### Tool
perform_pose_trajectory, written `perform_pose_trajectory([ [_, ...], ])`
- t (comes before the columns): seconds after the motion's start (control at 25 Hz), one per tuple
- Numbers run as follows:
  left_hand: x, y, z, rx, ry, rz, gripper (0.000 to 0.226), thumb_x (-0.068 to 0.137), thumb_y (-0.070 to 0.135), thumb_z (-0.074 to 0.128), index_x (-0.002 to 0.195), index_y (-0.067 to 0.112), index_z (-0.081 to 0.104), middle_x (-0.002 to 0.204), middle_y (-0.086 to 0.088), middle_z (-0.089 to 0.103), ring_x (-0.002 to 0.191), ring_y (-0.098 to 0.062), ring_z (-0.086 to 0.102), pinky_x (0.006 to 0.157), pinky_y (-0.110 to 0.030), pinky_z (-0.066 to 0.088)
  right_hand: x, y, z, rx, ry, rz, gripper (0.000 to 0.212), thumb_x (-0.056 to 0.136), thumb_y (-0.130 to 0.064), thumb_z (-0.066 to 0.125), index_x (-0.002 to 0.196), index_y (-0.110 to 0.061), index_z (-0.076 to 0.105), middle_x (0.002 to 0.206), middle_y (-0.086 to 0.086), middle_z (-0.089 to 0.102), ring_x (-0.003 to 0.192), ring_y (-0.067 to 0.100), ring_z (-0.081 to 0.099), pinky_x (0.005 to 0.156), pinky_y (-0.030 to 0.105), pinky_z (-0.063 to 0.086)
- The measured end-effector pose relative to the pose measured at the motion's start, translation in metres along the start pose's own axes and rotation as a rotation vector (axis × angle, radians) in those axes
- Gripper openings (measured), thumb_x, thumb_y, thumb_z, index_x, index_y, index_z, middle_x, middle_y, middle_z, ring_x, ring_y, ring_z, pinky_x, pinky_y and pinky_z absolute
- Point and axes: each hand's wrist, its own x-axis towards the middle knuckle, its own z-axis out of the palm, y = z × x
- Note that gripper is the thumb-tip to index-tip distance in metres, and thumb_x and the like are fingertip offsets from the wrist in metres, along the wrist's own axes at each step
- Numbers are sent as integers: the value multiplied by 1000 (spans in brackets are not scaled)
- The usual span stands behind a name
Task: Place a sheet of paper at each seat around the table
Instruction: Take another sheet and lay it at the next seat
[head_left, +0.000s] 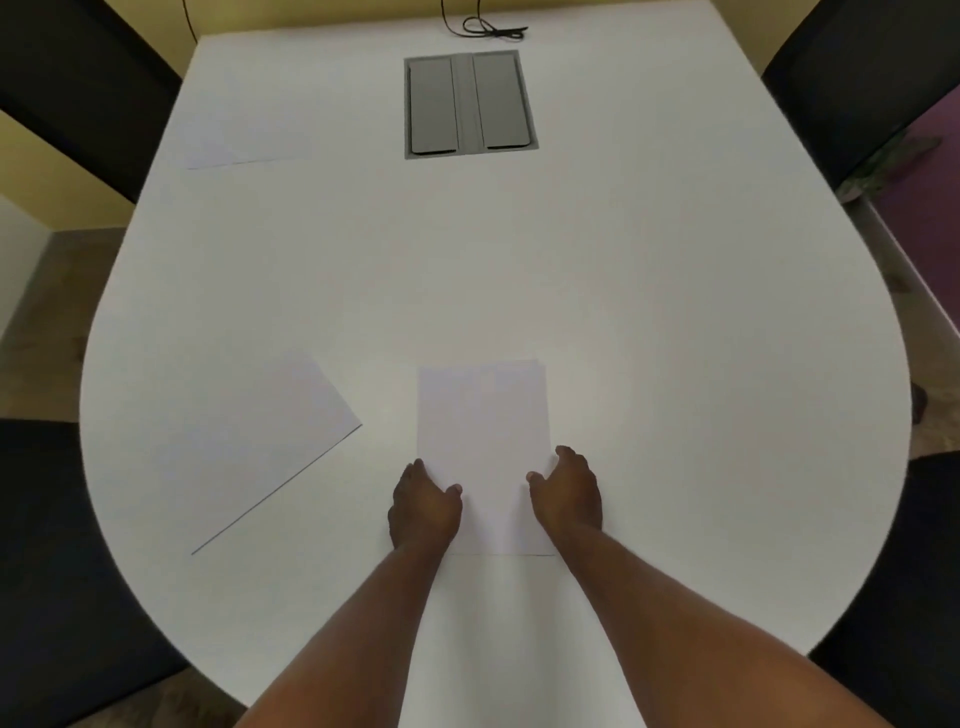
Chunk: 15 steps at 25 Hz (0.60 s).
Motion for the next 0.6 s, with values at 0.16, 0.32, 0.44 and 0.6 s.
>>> perform_pose_trajectory([
  [0.16, -1, 9, 8, -96, 72, -70, 69, 90, 35, 64, 149, 12, 38, 150, -8, 46, 139, -29, 43, 111, -45, 39, 9, 0, 4, 101, -25, 10, 48, 89, -22, 66, 133, -12, 50, 131, 8, 56, 118, 28, 58, 96, 36, 46],
  [0.32, 3, 8, 11, -167, 128, -129, 69, 88, 31, 67, 149, 13, 40, 147, -8, 50, 135, -29, 48, 110, -46, 41, 16, 0, 4, 162, -71, 41, 49, 87, -20, 69, 132, -11, 51, 128, 7, 58, 113, 26, 60, 91, 32, 46],
  [0.44, 10, 8, 8, -313, 188, -222, 64, 85, 23, 70, 144, 17, 47, 135, -8, 60, 123, -30, 58, 106, -42, 44, 17, 5, 5, 130, -88, 21, 50, 87, -20, 70, 132, -11, 51, 128, 7, 56, 112, 26, 60, 94, 35, 48],
  [0.6, 13, 15, 2, -381, 231, -277, 42, 84, 22, 71, 126, 21, 62, 117, -4, 71, 108, -28, 65, 92, -34, 46, 18, 11, 4, 113, -88, 0, 50, 87, -20, 70, 132, -11, 51, 127, 7, 54, 112, 26, 61, 97, 40, 50],
])
